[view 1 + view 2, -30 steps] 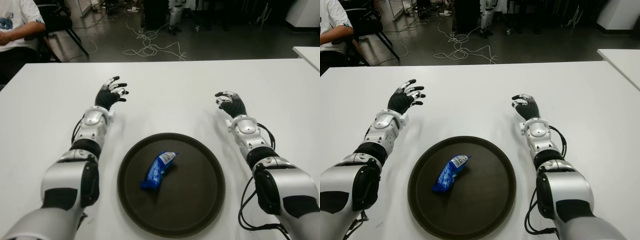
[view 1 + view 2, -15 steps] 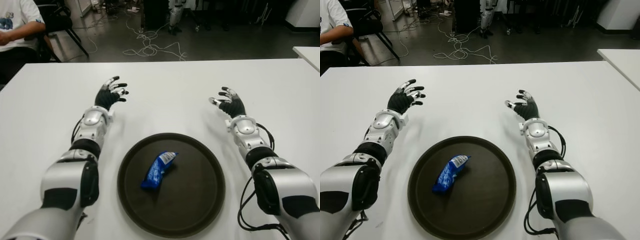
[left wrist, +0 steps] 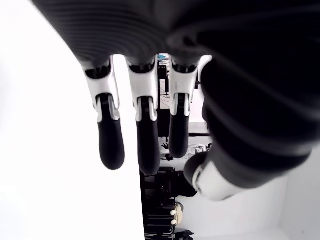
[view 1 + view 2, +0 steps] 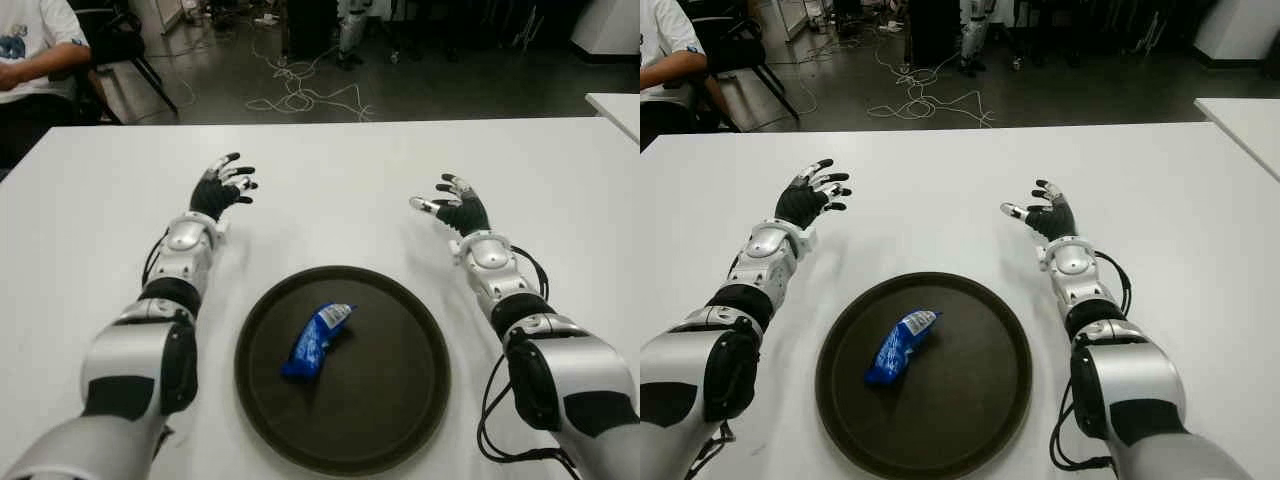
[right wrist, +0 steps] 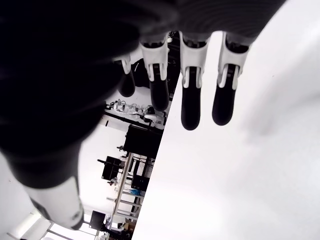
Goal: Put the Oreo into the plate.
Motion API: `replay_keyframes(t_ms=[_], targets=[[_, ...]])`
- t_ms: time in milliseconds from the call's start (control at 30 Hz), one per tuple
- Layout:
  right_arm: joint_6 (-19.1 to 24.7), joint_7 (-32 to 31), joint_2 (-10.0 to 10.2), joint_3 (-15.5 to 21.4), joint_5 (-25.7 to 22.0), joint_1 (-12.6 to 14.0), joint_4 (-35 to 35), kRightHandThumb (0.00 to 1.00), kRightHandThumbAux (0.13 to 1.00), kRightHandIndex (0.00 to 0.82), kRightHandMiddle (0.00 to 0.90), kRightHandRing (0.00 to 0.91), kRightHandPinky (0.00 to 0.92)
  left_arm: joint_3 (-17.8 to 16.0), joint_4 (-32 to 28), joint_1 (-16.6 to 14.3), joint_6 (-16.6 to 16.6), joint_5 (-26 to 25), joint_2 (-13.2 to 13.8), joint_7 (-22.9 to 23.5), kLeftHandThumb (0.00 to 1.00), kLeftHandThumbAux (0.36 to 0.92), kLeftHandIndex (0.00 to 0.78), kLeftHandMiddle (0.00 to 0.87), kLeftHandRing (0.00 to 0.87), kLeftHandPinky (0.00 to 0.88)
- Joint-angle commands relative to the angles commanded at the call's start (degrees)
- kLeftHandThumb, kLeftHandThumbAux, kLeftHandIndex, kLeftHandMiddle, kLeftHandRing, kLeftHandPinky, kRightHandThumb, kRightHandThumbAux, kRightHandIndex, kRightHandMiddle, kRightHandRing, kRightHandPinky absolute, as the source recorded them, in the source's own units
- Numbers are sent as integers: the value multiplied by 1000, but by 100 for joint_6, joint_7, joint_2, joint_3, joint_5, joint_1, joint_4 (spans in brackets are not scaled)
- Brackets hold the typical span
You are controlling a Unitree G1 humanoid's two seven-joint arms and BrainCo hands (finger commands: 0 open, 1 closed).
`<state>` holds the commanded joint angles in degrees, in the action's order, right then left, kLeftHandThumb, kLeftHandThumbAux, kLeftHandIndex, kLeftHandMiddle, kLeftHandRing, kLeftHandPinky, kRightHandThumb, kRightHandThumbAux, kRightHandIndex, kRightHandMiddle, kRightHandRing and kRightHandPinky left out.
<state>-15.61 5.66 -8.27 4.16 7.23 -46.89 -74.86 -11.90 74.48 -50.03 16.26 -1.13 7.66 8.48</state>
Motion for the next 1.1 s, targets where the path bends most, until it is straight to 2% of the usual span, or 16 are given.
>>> replay_keyframes(t_ms=[633, 933, 1100], targets=[[-38, -46, 6, 23, 17, 14, -14, 113, 748, 144, 175, 233, 303, -19, 0, -5, -12, -29, -19, 36, 209, 815, 135, 287, 356, 454], [-65, -63, 5, 3, 40, 22, -14, 134, 727, 154, 183, 239, 315, -10, -6, 0, 8, -19, -14, 64, 212, 822, 136, 287, 352, 448], [-57, -59, -4, -19, 71, 23, -20, 125, 718, 146, 186, 246, 322, 0, -5, 4, 14, -11, -21, 77, 235, 804, 132, 285, 352, 455]])
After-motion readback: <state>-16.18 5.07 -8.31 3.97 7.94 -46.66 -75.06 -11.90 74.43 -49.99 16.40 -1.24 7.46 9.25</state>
